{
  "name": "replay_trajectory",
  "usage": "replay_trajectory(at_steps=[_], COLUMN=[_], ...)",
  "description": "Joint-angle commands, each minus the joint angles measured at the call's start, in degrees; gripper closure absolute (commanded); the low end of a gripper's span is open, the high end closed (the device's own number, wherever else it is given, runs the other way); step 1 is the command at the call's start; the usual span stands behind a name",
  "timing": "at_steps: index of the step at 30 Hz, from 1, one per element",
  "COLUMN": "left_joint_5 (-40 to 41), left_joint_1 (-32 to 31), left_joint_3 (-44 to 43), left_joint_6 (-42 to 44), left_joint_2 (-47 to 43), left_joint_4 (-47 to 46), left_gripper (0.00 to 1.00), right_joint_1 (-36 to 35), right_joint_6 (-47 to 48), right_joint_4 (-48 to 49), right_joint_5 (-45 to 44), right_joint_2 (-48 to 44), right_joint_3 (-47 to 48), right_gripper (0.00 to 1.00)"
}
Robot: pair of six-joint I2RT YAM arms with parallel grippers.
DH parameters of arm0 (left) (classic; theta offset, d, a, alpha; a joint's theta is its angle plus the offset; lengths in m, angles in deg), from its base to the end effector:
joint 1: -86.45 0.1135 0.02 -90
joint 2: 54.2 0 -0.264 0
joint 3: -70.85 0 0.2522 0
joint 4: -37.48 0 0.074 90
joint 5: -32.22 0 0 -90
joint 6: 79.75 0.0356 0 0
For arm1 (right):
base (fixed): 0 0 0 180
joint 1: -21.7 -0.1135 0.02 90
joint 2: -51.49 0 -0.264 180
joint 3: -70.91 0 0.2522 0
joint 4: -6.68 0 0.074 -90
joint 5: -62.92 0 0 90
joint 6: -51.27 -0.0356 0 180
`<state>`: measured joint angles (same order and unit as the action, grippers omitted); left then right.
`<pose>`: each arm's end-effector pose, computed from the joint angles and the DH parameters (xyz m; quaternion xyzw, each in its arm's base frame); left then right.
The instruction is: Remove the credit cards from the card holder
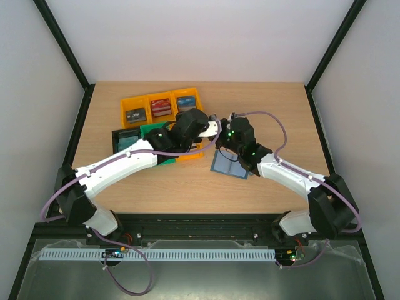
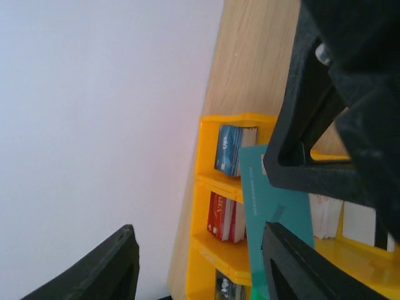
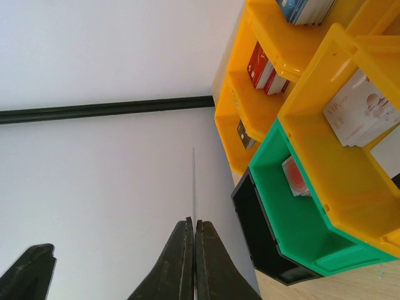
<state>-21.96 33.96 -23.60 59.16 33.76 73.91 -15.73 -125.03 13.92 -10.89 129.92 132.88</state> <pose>0.2298 -0.2652 0.3545 0.5400 0.6409 0.2512 0.4843 0.2447 0.1998 0.2833 0.2289 0.7243 0.6163 0.2079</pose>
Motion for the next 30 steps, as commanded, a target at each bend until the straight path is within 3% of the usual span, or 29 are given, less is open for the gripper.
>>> replay_trajectory(at_steps=[1, 5, 10, 15, 20, 24, 30], left_joint_5=[-0.7, -13.8, -25.3, -23.9, -18.0, -13.0, -14.6], left_joint_1=[1.5, 3.2, 8.6, 9.2, 9.2, 9.1, 9.0], left_joint_3=[0.6, -3.5, -3.5, -4.2, 1.7, 3.5, 2.4], left_joint_6=[-1.0, -5.2, -5.3, -2.3, 1.9, 2.4, 0.7], left_joint_2=[1.4, 0.2, -1.9, -0.2, 0.8, 1.0, 1.5], left_joint_4=[5.8, 16.0, 17.1, 13.0, 7.0, 0.6, -0.6], left_gripper=[0.38, 0.30, 0.30, 0.28, 0.28, 0.38, 0.52], right_joint_1=[-0.7, -0.6, -0.6, -0.5, -0.6, -0.6, -0.6], right_joint_6=[-1.8, -2.0, -2.5, -3.4, -3.7, -3.5, -3.8], right_joint_4=[6.6, 6.9, 7.7, 8.5, 8.9, 8.8, 9.8], right_joint_5=[2.0, 1.8, 2.8, 2.7, 3.1, 3.4, 4.8], right_joint_2=[-2.2, -2.4, -2.3, -2.1, -2.9, -3.0, -2.1], right_joint_3=[-0.2, -0.3, 0.1, -0.3, -0.4, -0.4, 0.0], right_gripper=[0.98, 0.99, 0.98, 0.98, 0.98, 0.98, 0.99])
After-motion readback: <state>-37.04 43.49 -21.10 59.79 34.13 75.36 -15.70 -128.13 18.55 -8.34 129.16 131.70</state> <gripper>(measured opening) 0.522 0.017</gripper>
